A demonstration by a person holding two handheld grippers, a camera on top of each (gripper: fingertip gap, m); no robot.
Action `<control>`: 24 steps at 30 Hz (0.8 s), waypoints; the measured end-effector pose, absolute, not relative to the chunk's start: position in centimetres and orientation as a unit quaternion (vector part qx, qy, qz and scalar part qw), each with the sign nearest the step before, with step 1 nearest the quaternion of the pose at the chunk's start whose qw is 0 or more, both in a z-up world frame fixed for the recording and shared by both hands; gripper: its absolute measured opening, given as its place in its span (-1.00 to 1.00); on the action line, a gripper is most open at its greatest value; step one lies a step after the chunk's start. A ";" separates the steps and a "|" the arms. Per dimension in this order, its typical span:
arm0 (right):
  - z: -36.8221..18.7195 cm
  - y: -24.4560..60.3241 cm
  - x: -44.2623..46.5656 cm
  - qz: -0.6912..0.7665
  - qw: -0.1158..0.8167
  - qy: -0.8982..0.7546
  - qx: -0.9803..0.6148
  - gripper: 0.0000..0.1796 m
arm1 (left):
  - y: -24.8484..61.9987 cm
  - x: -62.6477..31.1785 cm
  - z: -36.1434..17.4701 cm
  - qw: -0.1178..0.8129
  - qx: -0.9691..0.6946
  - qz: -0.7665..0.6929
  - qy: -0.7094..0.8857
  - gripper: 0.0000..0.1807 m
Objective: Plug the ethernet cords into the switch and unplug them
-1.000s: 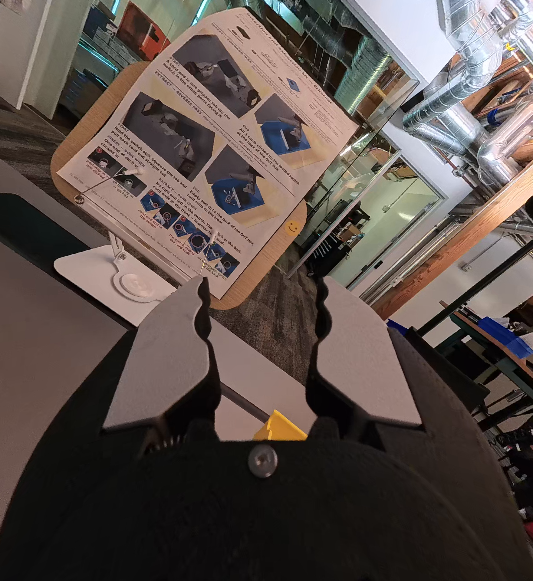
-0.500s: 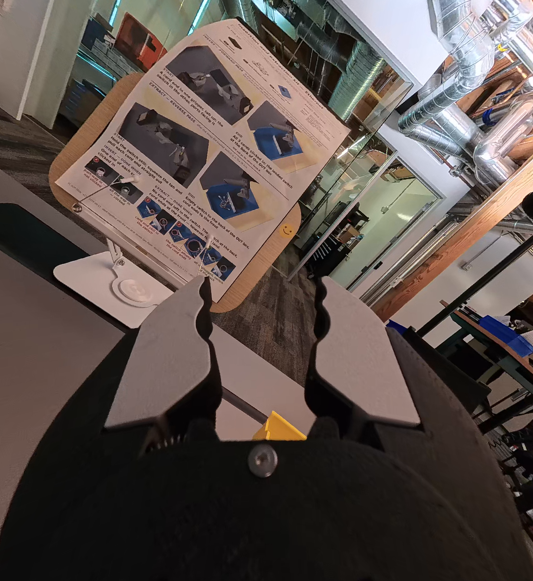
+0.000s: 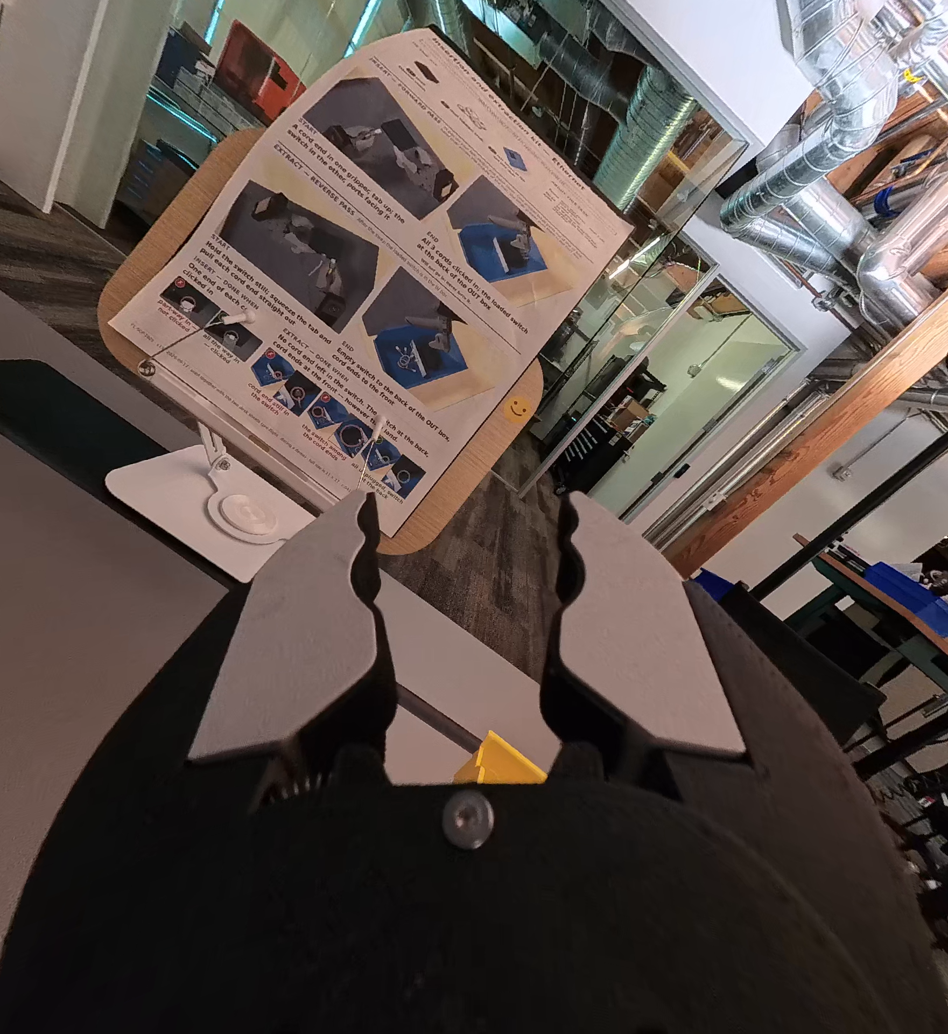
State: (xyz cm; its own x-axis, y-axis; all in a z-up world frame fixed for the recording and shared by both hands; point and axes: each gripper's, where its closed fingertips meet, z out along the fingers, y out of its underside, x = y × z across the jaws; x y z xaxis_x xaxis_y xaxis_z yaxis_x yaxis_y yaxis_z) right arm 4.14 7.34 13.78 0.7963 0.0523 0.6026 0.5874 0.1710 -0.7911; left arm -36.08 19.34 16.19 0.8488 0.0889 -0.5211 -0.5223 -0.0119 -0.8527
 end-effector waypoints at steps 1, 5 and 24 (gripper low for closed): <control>13.8 7.4 4.2 -0.184 0.719 -0.259 -0.618 -0.32 | 18.7 -35.5 18.2 0.692 -0.670 0.211 0.164 -0.60; 13.7 7.4 4.6 -0.176 0.716 -0.257 -0.624 -0.32 | 16.1 -32.8 26.4 0.727 -0.635 0.179 0.190 -0.60; 16.0 6.1 10.5 -0.094 0.737 -0.205 -0.637 -0.38 | 4.7 -12.0 42.2 0.722 -0.512 -0.192 0.423 -0.60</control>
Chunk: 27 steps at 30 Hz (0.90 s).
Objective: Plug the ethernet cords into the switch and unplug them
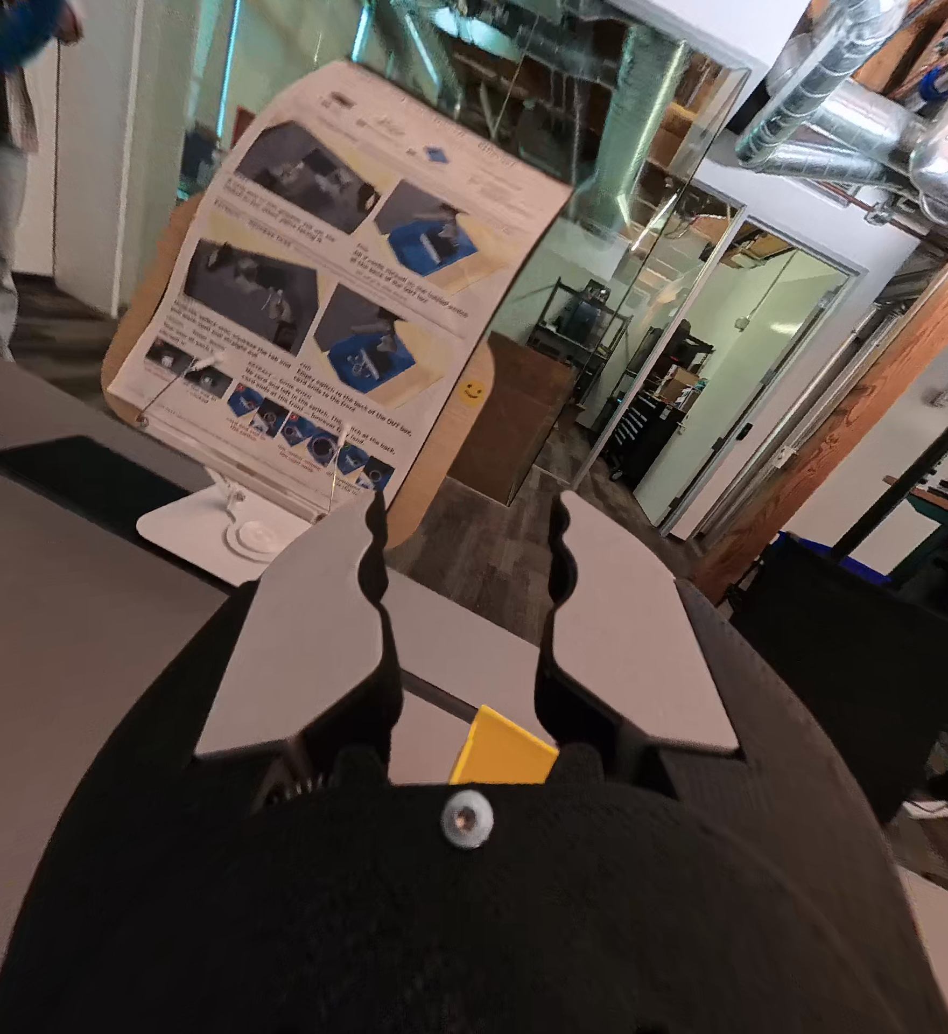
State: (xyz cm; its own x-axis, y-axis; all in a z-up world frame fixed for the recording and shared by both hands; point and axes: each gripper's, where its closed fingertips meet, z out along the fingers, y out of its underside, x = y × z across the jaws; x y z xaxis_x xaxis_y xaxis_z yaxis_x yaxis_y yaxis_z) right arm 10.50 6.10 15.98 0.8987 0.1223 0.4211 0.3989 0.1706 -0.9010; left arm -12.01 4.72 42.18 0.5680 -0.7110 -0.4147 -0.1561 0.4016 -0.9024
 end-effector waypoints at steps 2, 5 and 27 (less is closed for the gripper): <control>17.4 4.7 12.1 -0.059 0.758 -0.193 -0.620 -0.41 | 4.1 -10.3 39.5 0.694 -0.502 -0.243 0.454 -0.60; 18.9 2.6 12.8 0.024 0.780 -0.206 -0.591 -0.43 | 2.9 -7.8 34.2 0.643 -0.485 -0.318 0.500 -0.60; 12.8 0.7 -2.9 0.339 0.638 -0.441 -0.532 -0.63 | 0.7 -2.8 13.5 0.433 -0.452 -0.568 0.534 -0.47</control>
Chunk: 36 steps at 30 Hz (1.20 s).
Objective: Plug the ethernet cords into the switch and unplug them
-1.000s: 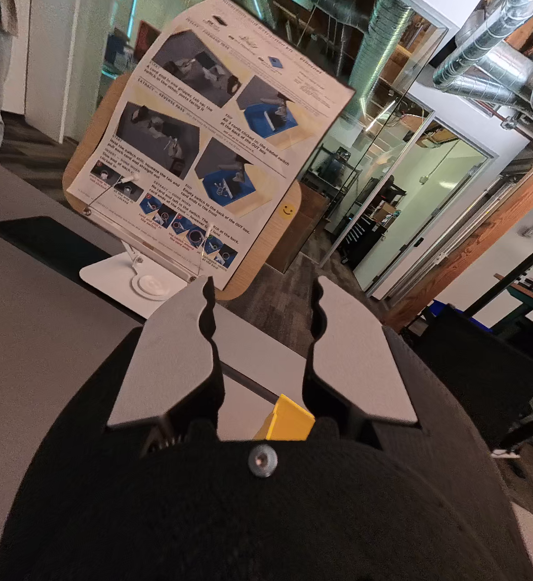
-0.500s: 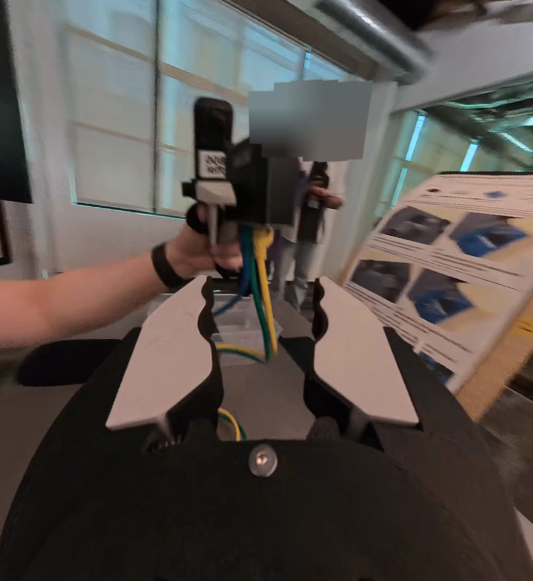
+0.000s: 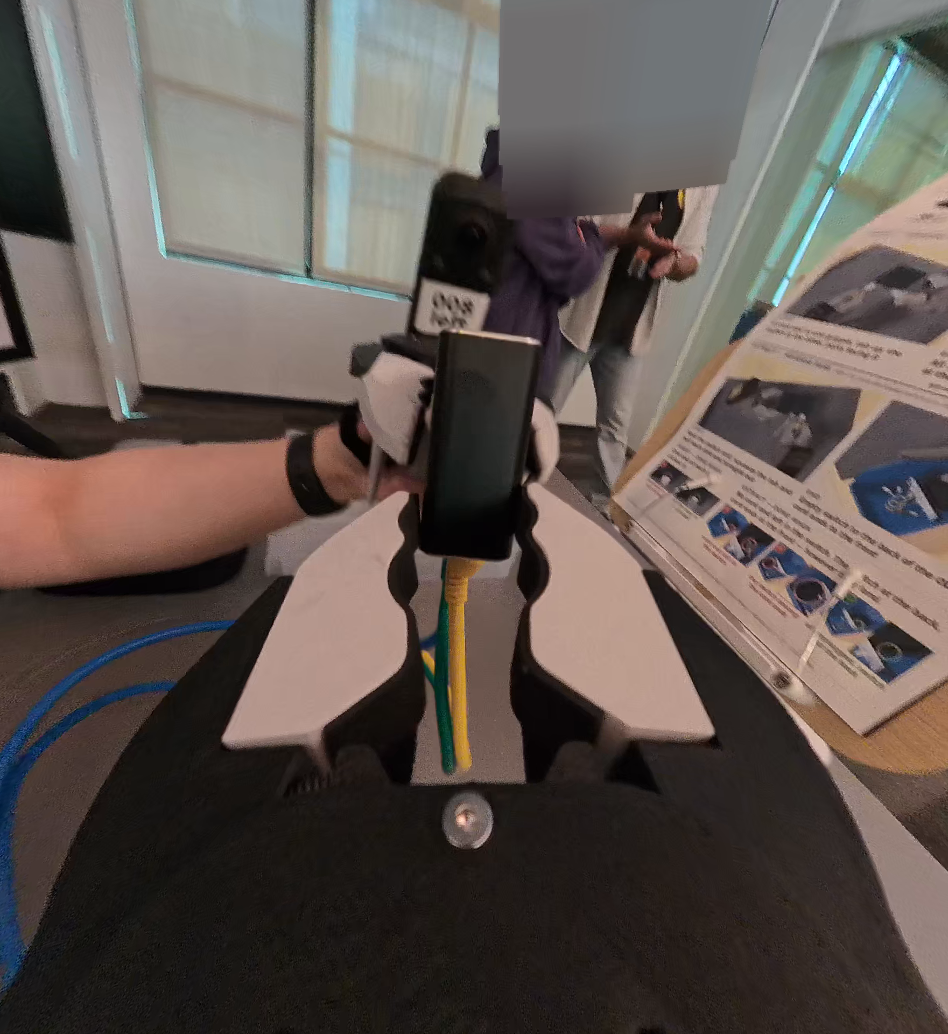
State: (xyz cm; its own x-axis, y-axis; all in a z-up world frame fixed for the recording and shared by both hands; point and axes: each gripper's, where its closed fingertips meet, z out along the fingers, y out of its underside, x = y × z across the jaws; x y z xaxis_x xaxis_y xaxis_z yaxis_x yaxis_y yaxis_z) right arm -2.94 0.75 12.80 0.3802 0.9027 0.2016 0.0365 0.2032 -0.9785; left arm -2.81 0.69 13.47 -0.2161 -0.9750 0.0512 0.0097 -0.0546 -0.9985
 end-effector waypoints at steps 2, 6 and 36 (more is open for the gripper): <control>11.7 1.5 -3.3 0.280 0.639 -0.456 -0.552 -0.63 | 2.0 -4.2 13.5 0.472 -0.486 -0.506 0.534 -0.24; 9.3 2.3 -4.8 0.170 0.615 -0.499 -0.586 -0.63 | 2.6 -7.0 10.8 0.487 -0.535 -0.270 0.635 -0.21; 3.4 3.7 -5.6 0.079 0.595 -0.593 -0.536 -0.26 | -0.5 -8.0 7.7 0.507 -0.489 -0.141 0.695 -0.61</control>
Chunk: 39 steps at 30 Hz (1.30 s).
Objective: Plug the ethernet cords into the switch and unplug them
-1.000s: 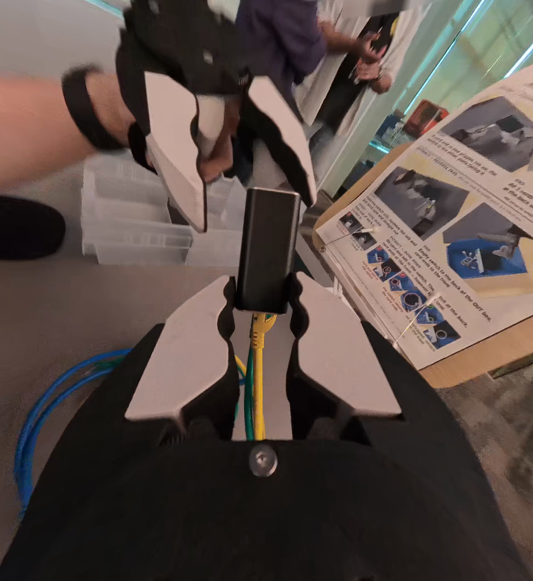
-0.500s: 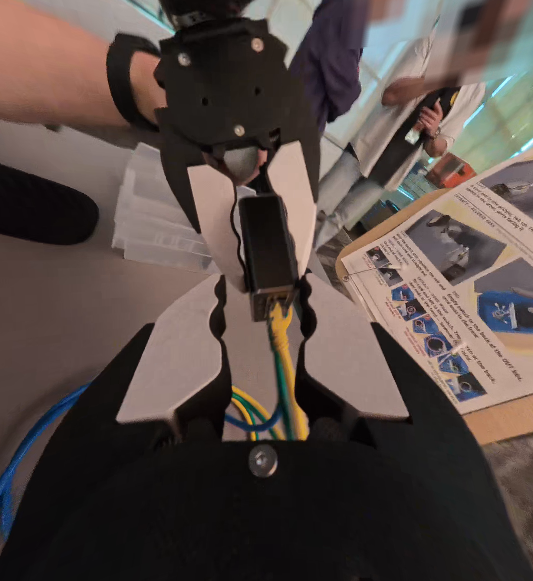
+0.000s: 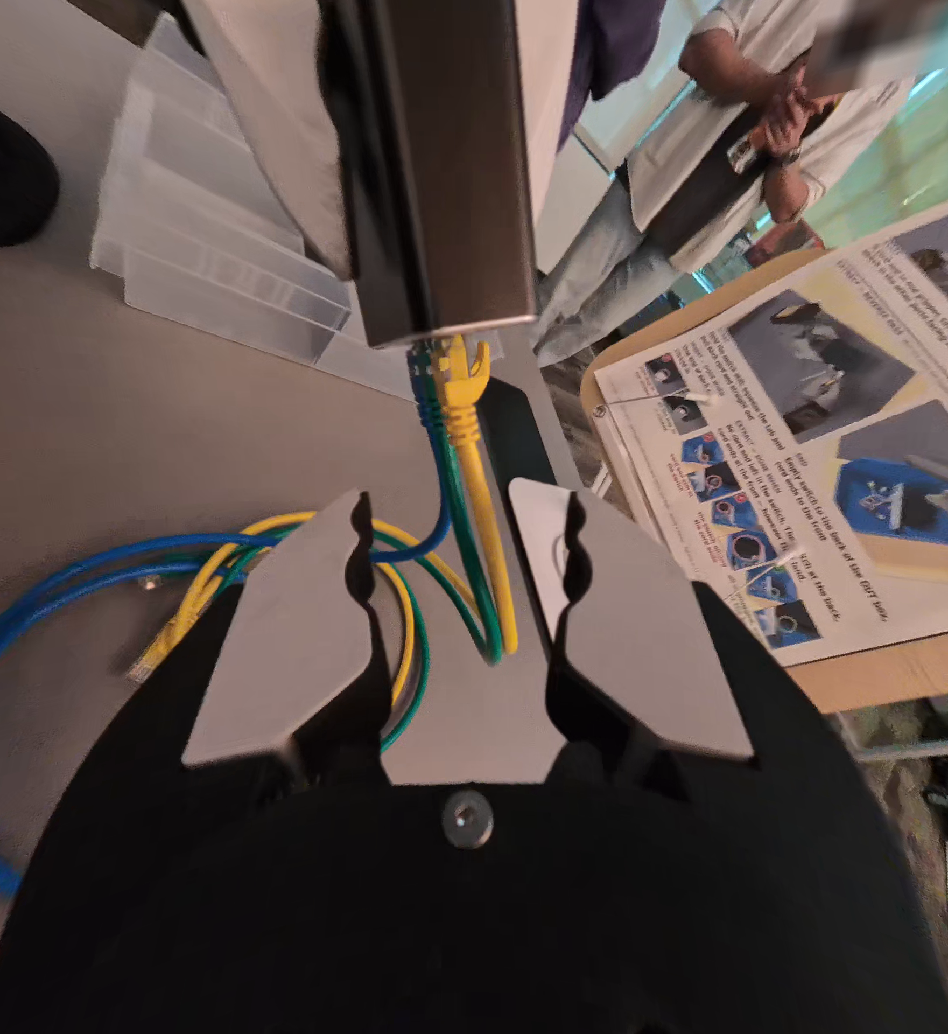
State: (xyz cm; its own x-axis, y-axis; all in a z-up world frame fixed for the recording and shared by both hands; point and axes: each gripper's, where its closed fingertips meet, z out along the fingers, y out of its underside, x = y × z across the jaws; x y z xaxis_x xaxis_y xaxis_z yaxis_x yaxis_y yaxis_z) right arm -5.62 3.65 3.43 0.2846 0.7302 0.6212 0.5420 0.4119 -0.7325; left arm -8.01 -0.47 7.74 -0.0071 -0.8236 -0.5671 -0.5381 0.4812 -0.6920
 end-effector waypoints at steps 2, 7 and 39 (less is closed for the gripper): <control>1.8 3.9 -6.8 0.092 0.574 -0.600 -0.550 -0.25 | -1.0 -7.7 8.0 0.510 -0.485 -0.154 0.694 -0.61; 0.8 4.1 -8.5 0.143 0.585 -0.591 -0.536 -0.91 | -2.3 -7.6 9.1 0.508 -0.475 -0.211 0.687 -0.61; 4.3 5.4 -3.0 -0.127 0.506 -0.513 -0.682 -0.83 | 5.4 -10.1 6.5 0.539 -0.448 0.268 0.661 -0.55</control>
State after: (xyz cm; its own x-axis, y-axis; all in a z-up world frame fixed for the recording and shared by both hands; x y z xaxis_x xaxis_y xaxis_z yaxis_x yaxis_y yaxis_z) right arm -3.03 5.44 4.31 0.4416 0.5710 0.6921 0.8282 0.0372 -0.5592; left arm -10.14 5.35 6.48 -0.0182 -0.3032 -0.9528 -0.8813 0.4550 -0.1279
